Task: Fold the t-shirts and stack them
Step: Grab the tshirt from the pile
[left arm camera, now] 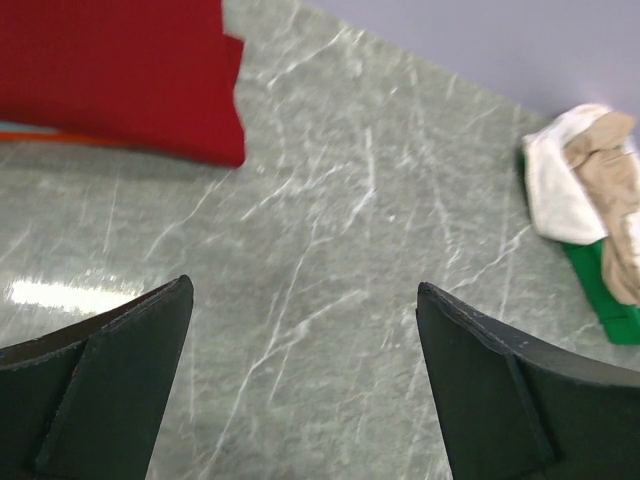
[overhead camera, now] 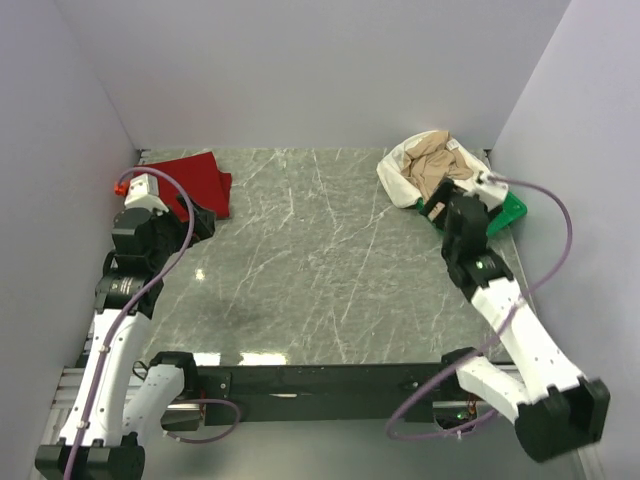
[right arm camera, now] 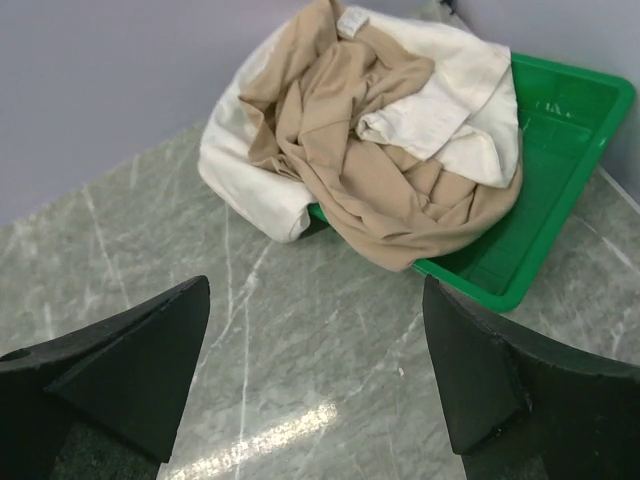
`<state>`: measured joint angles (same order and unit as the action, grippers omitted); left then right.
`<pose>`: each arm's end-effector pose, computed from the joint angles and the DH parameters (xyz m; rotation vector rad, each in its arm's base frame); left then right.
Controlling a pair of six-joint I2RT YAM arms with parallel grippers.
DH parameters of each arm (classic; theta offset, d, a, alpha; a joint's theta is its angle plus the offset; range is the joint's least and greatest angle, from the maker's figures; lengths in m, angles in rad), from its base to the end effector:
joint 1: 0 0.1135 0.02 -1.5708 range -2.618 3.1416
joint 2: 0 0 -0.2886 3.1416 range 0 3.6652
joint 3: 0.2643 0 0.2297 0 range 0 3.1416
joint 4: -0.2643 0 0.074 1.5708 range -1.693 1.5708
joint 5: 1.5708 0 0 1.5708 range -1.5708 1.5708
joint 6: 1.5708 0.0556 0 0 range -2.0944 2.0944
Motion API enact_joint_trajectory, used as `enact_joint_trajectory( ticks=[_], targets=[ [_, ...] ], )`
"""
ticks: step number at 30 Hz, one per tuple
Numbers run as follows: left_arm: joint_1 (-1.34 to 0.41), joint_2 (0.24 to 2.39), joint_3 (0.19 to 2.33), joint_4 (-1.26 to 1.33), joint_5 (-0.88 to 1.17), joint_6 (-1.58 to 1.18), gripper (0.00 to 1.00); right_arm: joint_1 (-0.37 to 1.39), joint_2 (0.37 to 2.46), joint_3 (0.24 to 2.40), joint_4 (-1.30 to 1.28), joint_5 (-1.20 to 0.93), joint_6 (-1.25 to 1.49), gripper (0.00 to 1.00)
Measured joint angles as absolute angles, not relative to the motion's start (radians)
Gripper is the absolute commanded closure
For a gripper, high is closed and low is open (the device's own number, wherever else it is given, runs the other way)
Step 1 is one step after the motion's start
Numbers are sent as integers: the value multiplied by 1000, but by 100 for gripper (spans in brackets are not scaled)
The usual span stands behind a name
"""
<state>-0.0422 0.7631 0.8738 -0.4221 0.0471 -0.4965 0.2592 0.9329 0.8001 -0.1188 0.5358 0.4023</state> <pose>0.1482 -0.0089 0.3574 -0.3966 1.8610 -0.4121 0.1946 0.0222 0.3451 0.4959 1.7163 -0.0136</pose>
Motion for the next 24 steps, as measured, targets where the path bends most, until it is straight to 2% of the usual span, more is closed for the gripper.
enact_joint_trajectory(
  ticks=[13,18,24],
  targets=[
    [49,766,871,-437,103,-491,1,99,1493,1055,-203,371,421,13],
    [78,763,870,-431,134,-491,1,77,1627,1171,-172,316,422,13],
    [100,763,870,-429,159,-491,1,58,1848,1422,-184,271,422,13]
  ],
)
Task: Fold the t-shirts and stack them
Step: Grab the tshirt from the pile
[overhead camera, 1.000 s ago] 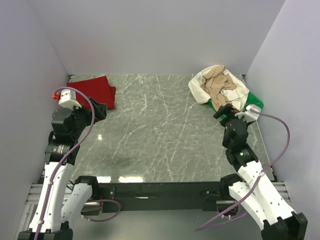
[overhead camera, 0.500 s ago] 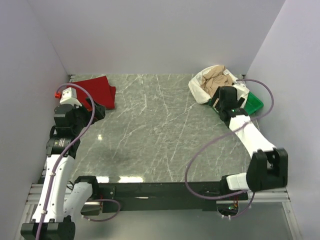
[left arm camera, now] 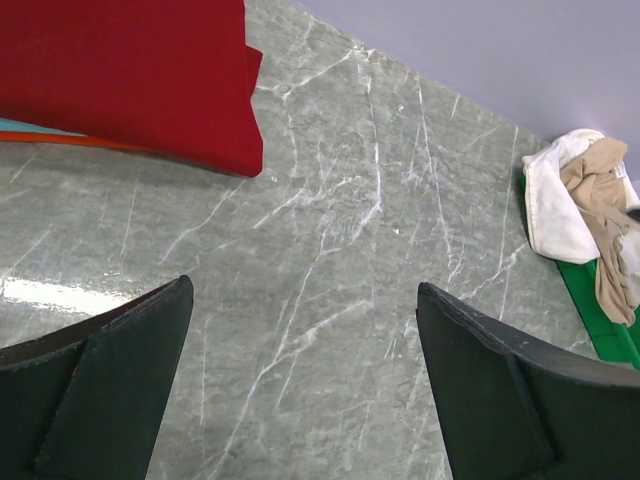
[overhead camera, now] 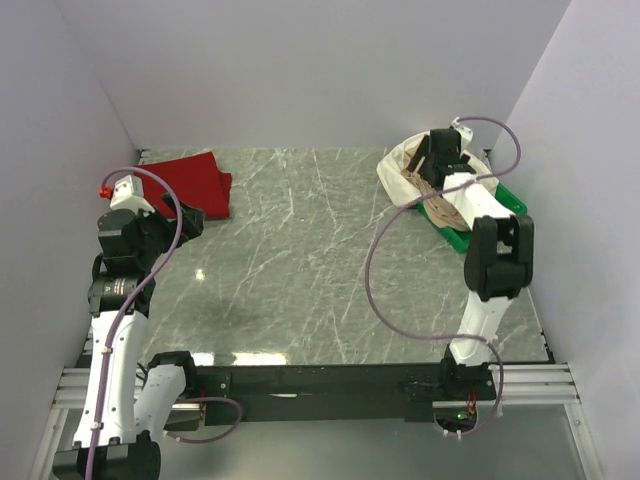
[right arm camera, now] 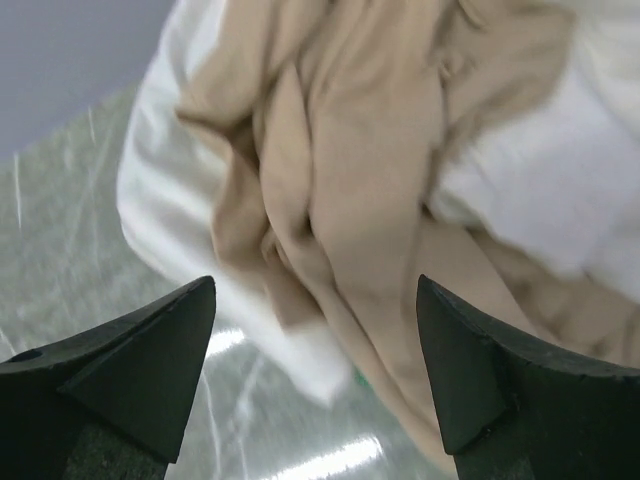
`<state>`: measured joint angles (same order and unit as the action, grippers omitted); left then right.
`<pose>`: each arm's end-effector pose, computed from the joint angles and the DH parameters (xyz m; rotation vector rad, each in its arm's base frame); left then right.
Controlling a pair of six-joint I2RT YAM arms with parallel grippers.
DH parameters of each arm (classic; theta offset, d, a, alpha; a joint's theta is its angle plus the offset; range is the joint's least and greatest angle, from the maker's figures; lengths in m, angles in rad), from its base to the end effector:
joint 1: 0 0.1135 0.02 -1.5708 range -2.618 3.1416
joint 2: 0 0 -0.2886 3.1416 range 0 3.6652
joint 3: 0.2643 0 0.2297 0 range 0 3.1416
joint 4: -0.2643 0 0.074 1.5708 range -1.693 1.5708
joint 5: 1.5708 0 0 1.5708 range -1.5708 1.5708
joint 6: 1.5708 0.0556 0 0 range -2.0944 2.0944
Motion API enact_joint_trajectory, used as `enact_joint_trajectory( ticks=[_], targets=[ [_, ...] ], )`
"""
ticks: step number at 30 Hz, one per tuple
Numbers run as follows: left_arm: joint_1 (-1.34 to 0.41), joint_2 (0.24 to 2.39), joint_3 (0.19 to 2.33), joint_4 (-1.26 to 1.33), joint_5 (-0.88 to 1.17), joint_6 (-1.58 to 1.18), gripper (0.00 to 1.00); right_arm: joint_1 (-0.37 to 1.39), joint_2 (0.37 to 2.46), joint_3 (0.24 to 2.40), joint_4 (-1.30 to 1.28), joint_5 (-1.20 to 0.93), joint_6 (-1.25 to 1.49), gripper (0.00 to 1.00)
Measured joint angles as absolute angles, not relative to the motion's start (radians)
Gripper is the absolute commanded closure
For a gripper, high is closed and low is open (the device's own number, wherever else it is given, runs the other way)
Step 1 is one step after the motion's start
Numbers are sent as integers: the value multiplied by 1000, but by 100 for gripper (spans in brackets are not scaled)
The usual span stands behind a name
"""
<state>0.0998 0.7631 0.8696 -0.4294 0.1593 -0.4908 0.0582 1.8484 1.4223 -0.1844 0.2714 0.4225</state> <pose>0.1479 0.0059 0.3553 -0.4503 1.8572 -0.4162 0.4305 0.0101 0.2809 0.5400 2.0872 -0.0186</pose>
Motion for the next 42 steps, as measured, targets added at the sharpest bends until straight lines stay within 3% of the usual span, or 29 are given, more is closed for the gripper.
enact_joint_trajectory(
  ticks=[8,24,26,27,30,32,33,34,42],
  targets=[
    [121,771,868,-424,179,-491,0,40,2133,1763,-287,261,422,13],
    [149,777,859,-422,199,-492,0,23,2242,1903,-456,253,426,16],
    [149,777,859,-423,199,-492,1,22,2248,1912,-470,245,425,21],
    [149,777,859,-422,199,-492,0,22,2248,1912,-473,240,426,34],
    [150,777,859,-422,199,-492,1,22,2248,1911,-478,223,424,51],
    [150,777,859,-422,199,-492,1,22,2248,1911,-480,216,419,74],
    [150,777,859,-422,199,-492,1,22,2248,1911,-481,215,423,93],
    [150,777,859,-422,199,-492,0,21,2248,1911,-480,214,418,100],
    [152,776,858,-423,198,-492,0,19,2137,1860,-473,213,426,100]
  ],
)
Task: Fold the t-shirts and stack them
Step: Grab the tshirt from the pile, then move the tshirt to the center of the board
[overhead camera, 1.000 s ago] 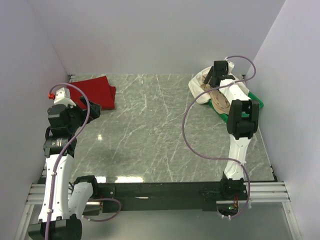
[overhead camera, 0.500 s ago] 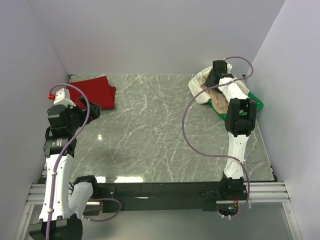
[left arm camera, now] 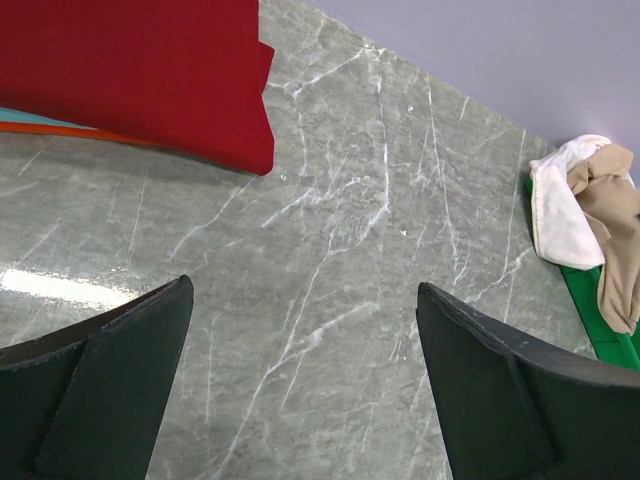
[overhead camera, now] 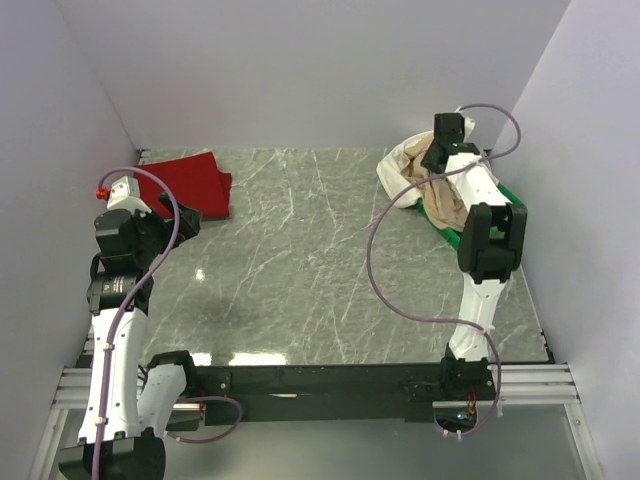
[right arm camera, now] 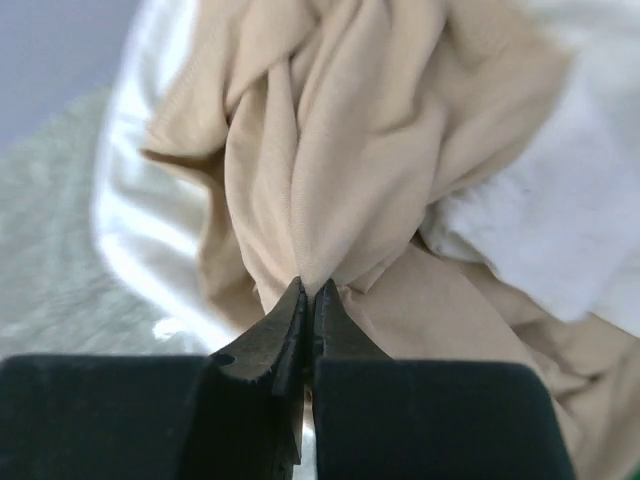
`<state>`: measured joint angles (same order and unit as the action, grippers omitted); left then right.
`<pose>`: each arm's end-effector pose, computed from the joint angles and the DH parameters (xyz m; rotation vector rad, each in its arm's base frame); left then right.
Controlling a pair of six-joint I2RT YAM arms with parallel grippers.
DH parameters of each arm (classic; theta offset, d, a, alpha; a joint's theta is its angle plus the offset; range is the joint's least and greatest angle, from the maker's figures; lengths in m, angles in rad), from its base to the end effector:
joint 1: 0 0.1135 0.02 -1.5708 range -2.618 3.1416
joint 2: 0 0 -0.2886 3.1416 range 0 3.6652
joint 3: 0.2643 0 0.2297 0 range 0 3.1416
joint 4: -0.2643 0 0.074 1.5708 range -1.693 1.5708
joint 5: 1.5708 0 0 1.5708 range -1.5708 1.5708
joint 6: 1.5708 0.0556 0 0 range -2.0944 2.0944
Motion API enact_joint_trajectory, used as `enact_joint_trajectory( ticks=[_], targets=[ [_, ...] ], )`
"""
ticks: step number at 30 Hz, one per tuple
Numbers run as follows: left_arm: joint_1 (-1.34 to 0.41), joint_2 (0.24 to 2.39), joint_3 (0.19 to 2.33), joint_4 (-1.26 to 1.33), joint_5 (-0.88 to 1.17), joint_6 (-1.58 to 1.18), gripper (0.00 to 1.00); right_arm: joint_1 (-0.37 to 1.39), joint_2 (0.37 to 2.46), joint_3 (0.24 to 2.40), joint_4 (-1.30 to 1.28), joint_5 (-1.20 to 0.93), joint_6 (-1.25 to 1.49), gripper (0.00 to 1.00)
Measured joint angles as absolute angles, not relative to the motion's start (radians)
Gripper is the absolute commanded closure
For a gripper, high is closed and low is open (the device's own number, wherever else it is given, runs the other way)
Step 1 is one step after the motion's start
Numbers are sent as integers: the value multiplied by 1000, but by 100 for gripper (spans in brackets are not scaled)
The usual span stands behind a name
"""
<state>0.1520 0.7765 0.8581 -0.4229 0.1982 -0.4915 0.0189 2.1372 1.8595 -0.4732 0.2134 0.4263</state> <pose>0.1512 0.0121 0.3506 -0.4799 1.8666 -0.4177 0.4985 -0.0024 0.2664 0.5697 2.2292 -0.0196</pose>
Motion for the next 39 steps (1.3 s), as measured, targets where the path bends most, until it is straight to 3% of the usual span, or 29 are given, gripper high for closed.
enact_joint_trajectory(
  ticks=[13,39],
  targets=[
    [154,776,857,-422,199,-492,0,19,1711,1746,-395,315,422,100],
    [154,775,853,-407,221,-493,0,30,1396,1763,-244,364,307,100]
  ],
)
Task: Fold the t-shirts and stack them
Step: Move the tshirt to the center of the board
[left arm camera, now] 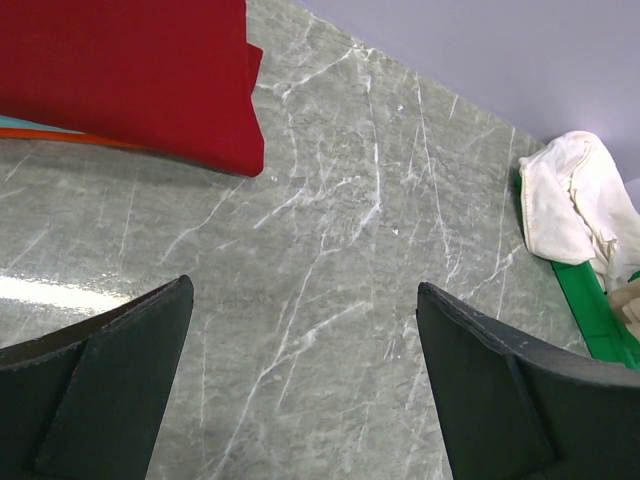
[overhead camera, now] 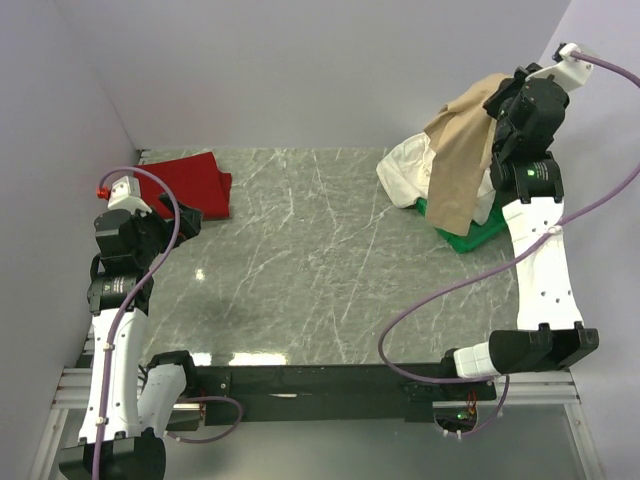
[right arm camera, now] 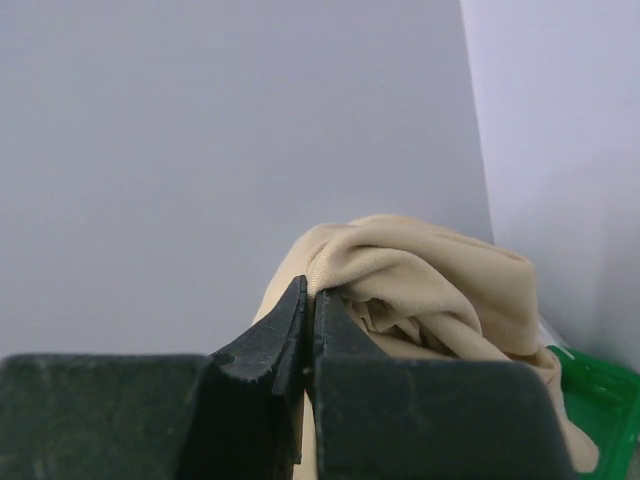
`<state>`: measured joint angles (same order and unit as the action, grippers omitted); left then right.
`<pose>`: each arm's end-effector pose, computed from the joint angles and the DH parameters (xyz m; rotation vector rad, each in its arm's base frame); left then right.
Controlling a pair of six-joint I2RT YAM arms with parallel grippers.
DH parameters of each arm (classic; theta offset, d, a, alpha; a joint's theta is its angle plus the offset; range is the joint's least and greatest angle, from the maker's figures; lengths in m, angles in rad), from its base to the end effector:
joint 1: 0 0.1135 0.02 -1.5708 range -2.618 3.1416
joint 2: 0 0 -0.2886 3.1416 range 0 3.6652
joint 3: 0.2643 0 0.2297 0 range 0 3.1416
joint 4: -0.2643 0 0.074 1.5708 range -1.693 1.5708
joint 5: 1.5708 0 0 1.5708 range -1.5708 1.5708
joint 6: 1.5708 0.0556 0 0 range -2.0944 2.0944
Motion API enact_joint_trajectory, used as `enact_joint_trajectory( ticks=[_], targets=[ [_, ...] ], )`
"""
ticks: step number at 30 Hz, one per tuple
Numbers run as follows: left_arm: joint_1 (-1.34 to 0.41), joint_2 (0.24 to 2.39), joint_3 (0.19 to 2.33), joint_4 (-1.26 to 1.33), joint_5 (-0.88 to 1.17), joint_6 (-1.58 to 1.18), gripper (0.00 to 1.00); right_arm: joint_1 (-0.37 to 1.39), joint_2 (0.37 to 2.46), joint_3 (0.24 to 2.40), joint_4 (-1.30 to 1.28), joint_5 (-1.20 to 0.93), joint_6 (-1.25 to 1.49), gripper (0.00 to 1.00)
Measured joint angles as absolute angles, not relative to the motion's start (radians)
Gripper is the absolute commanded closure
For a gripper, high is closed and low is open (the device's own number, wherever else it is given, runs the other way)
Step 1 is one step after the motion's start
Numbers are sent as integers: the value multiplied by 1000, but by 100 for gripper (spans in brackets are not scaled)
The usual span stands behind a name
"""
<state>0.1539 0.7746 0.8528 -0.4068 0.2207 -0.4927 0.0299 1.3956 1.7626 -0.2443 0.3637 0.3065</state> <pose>0.1516 0.0112 0.3511 -0.4630 1.8584 -0.4388 0.2806 -0.0114 0.5487 0.4902 1.3712 0.0114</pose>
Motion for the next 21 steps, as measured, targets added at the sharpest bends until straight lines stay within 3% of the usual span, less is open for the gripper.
enact_joint_trajectory(
  ticks=[14,18,20,21],
  targets=[
    [154,775,852,-406,224,-493,1,362,1346,1840,-268,189,222,100],
    [154,776,852,-405,224,-494,0,389,1317,1834,-265,143,239,100],
    [154,777,850,-401,224,-495,1,388,1287,1781,-232,124,267,94],
    [154,776,848,-397,224,-495,1,388,1266,1737,-212,108,286,84]
  ],
)
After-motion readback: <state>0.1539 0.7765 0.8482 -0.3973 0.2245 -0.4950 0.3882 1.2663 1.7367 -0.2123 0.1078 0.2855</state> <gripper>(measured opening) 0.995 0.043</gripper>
